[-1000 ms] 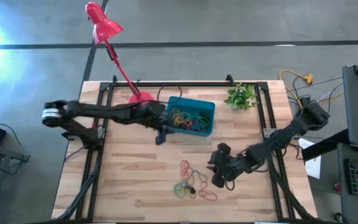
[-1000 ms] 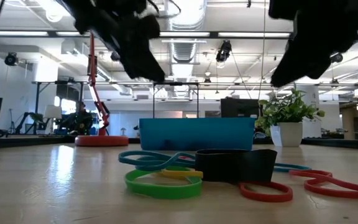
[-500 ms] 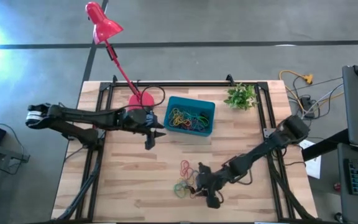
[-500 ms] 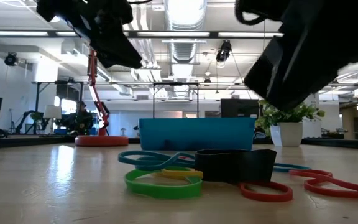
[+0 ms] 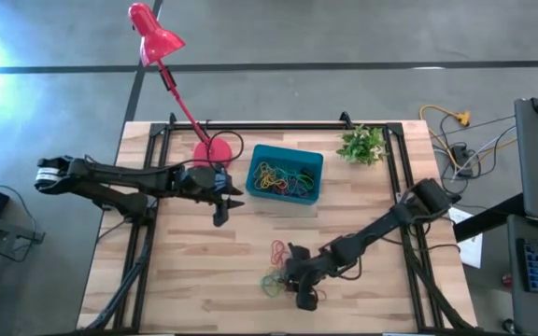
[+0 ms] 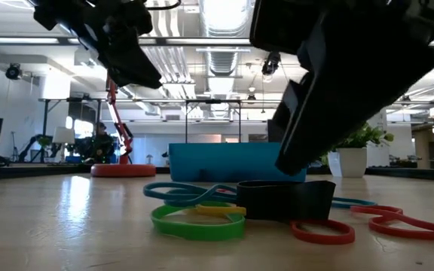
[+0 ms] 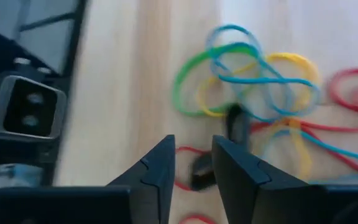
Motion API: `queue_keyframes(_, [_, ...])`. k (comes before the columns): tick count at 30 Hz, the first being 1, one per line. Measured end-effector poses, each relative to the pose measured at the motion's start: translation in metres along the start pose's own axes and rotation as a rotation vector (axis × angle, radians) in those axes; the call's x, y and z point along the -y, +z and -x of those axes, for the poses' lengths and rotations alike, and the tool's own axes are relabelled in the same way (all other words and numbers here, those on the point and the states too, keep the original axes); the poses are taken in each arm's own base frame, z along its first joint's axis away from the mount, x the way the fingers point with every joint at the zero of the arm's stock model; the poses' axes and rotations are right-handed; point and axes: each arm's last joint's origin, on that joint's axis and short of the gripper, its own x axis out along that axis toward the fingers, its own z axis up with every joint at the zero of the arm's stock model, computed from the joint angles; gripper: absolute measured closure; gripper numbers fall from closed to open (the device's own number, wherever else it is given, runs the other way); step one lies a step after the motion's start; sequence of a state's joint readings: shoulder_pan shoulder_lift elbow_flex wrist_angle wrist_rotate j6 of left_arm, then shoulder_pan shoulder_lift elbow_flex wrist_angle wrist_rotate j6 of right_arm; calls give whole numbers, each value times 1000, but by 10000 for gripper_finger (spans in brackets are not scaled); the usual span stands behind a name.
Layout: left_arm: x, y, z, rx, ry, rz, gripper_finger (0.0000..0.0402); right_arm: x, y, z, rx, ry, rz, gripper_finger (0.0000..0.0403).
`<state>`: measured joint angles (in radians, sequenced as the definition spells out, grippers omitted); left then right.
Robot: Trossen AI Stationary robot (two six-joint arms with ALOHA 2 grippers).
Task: Pick and place rubber bands into bin
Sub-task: Put the black rubber band into the blue bin
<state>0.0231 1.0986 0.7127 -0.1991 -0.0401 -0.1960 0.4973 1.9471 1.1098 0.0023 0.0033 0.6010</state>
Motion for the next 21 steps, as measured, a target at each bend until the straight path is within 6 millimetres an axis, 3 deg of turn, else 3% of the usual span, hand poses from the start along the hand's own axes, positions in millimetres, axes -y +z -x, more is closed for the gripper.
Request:
queue_keyframes(7, [0, 0, 0, -4, -2, -52, 265, 1, 11, 6, 35, -81, -17, 279])
queue_keyframes(21, [0, -2, 0, -11, -3, -81, 265, 2, 9, 6, -15, -82, -15, 239])
